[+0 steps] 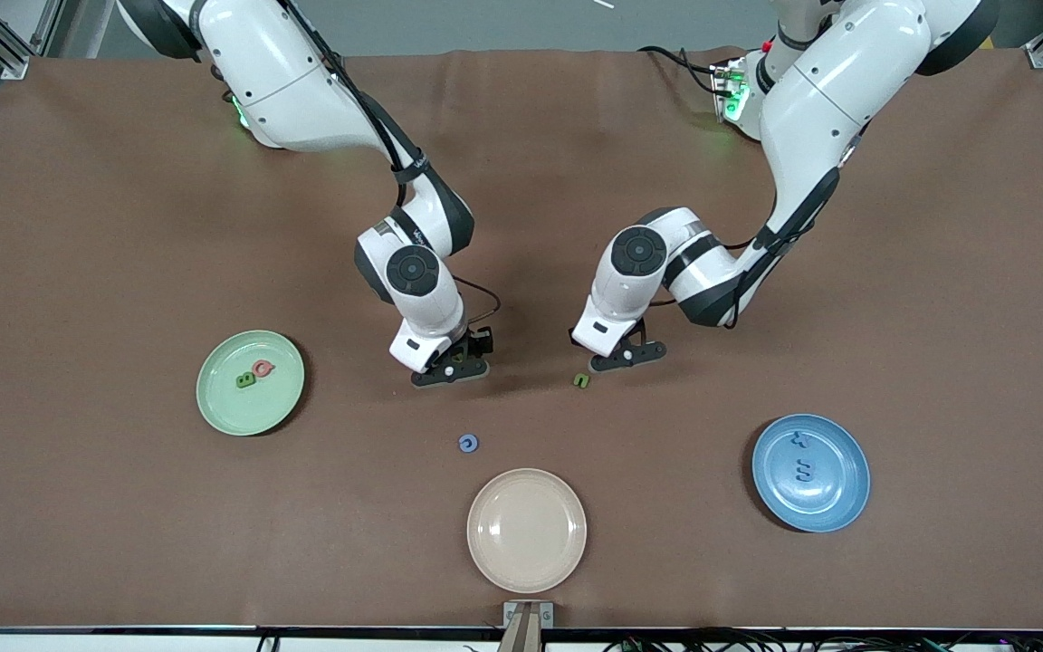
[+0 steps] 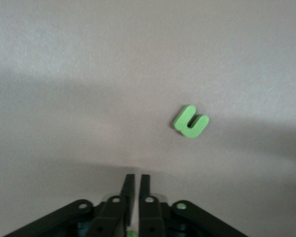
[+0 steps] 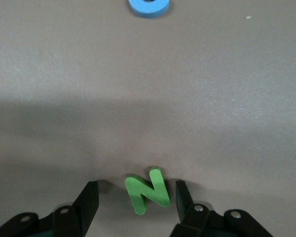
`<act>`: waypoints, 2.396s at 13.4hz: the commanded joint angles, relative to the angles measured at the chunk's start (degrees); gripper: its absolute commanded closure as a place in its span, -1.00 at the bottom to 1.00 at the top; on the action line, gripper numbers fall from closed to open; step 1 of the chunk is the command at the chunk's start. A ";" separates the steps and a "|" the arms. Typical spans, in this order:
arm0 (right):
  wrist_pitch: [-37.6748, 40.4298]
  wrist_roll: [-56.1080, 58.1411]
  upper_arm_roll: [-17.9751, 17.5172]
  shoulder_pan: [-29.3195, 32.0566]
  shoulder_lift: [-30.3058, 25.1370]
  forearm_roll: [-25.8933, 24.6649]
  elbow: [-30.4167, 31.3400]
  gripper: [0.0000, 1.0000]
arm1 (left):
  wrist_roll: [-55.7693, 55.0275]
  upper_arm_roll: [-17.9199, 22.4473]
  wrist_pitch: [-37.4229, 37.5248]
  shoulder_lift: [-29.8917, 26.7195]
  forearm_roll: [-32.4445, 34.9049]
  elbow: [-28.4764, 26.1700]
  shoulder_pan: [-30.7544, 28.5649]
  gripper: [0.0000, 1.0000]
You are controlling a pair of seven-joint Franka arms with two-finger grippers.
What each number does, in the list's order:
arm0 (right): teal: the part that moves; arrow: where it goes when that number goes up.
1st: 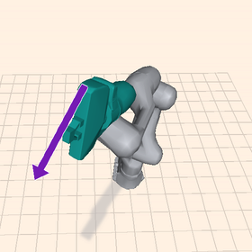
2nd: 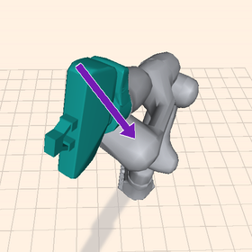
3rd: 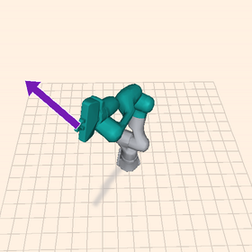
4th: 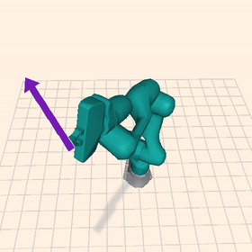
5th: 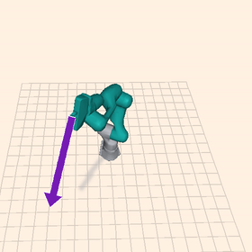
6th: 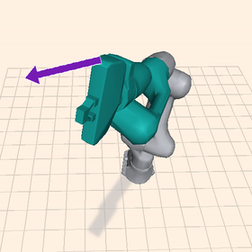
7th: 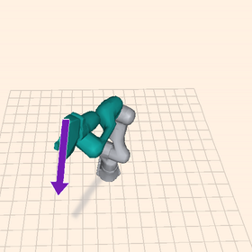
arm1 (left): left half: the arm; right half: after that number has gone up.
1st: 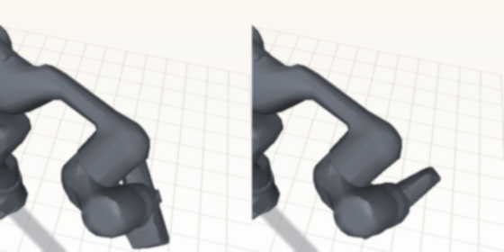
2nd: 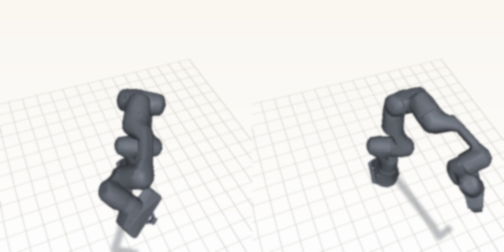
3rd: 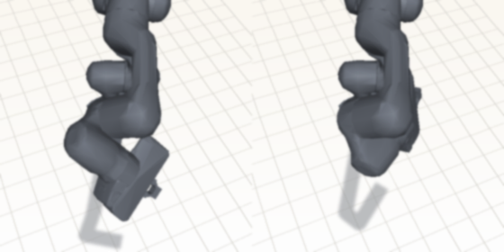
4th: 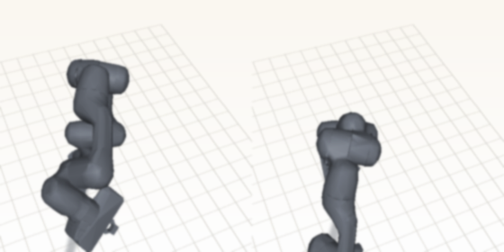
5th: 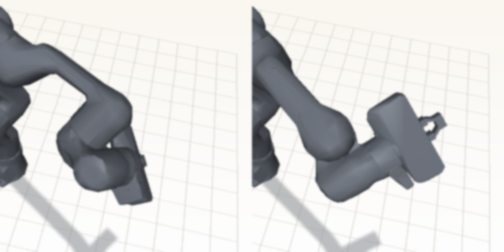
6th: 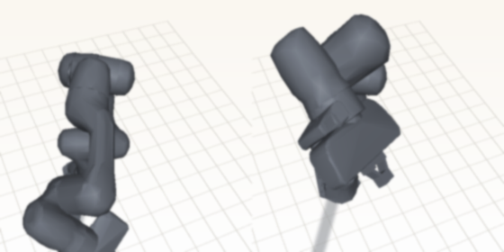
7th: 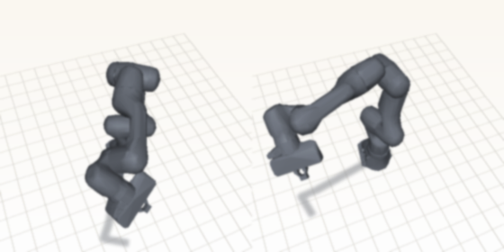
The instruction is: Sort upper and lower case letters into plates
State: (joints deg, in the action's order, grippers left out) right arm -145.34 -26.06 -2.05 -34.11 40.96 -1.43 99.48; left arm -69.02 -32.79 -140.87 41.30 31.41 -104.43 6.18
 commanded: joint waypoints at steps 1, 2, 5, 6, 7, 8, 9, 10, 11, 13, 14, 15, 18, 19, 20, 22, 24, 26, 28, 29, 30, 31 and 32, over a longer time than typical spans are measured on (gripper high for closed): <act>-0.91 2.14 0.38 0.18 -0.27 -0.85 1.32 -0.24 | -0.94 0.27 0.15 0.35 1.28 3.17 0.50 0.21; -1.09 2.51 0.38 0.36 -0.27 -0.85 1.59 -0.02 | 0.02 0.36 0.15 1.84 1.80 4.83 1.11 0.12; -1.71 2.16 0.47 1.24 -0.53 -0.85 2.64 1.00 | 1.87 0.44 0.15 6.06 5.57 9.59 1.99 -0.03; -1.27 2.59 0.47 2.72 -0.88 -0.76 2.65 1.00 | 1.88 0.44 0.15 7.12 6.89 10.73 2.17 -0.04; -0.83 3.47 0.47 4.30 -1.40 -0.76 2.65 1.00 | 2.14 0.44 0.15 7.82 7.95 11.26 2.34 -0.04; 1.87 5.65 0.38 6.06 -2.63 -0.68 2.38 1.00 | 2.14 0.44 0.15 8.35 8.83 11.27 2.78 -0.04; 5.90 9.68 0.30 9.29 -4.73 -0.07 2.21 1.00 | 2.14 0.44 0.15 8.53 8.67 11.27 3.04 -0.04; 8.99 15.63 0.12 13.07 -6.49 0.20 2.21 1.00 | 2.14 0.44 0.15 8.53 8.66 11.35 3.31 -0.04; 12.58 21.52 -0.14 16.58 -8.16 0.20 2.21 1.00 | 2.14 0.44 0.07 8.53 8.66 11.53 3.31 -0.03; 16.65 33.39 -0.32 24.23 -9.49 0.20 2.38 1.00 | 2.31 0.44 0.06 9.15 8.84 11.71 3.31 0.02; 17.10 39.36 -0.32 27.66 -9.49 0.20 2.56 1.00 | 2.75 0.53 0.06 9.15 8.93 11.71 3.31 0.11; 17.02 43.77 -0.32 30.65 -9.15 0.29 2.99 1.00 | 3.89 0.97 0.06 9.24 8.75 11.71 3.31 0.12; 16.22 49.61 -0.41 34.02 -9.14 5.46 7.03 1.00 | 4.69 1.85 -0.20 9.24 8.75 11.79 3.31 0.11; 15.44 49.79 -0.41 33.94 -9.14 7.13 8.17 1.00 | 5.56 2.11 -0.29 9.24 8.75 11.79 3.31 0.11; 15.08 49.79 -0.41 33.50 -9.06 7.49 8.97 0.98 | 5.83 2.11 -0.37 9.32 8.75 12.23 3.31 0.11; 14.99 49.71 -0.41 31.75 -9.14 7.50 9.24 0.96 | 5.83 2.11 -0.38 9.85 8.75 13.29 3.31 0.12; 14.99 49.62 -0.41 31.39 -9.06 7.50 9.15 0.93 | 5.74 2.11 -0.38 10.12 8.66 13.72 3.31 0.13; 15.69 49.62 -0.41 31.47 -9.40 7.50 8.54 -0.99 | 5.74 2.11 -0.38 10.12 8.66 13.73 3.31 0.24; 18.57 48.92 -0.41 31.39 -9.67 7.50 4.69 -1.00 | 5.66 2.11 -0.38 10.03 8.40 13.73 3.31 0.40; 22.60 47.26 -0.41 31.04 -9.58 7.58 1.62 -1.00 | 5.39 2.11 -0.38 9.77 8.40 13.64 3.22 0.59; 25.60 41.42 -0.41 29.47 -9.58 7.59 -1.02 -1.00 | 5.22 2.11 -0.29 9.50 8.57 13.64 3.22 0.79; 26.85 32.74 -0.41 27.19 -9.58 7.59 -2.70 -1.00 | 5.22 2.11 -0.20 9.15 8.92 13.64 2.79 0.96; 26.77 20.13 -0.32 23.77 -9.32 7.50 -4.37 -1.00 | 5.91 2.11 0.24 7.93 9.10 13.73 1.83 0.99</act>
State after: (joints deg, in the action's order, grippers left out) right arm -120.11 10.13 -2.60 -5.02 32.04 5.90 97.66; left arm -64.04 -30.94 -140.87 50.00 39.17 -91.80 8.85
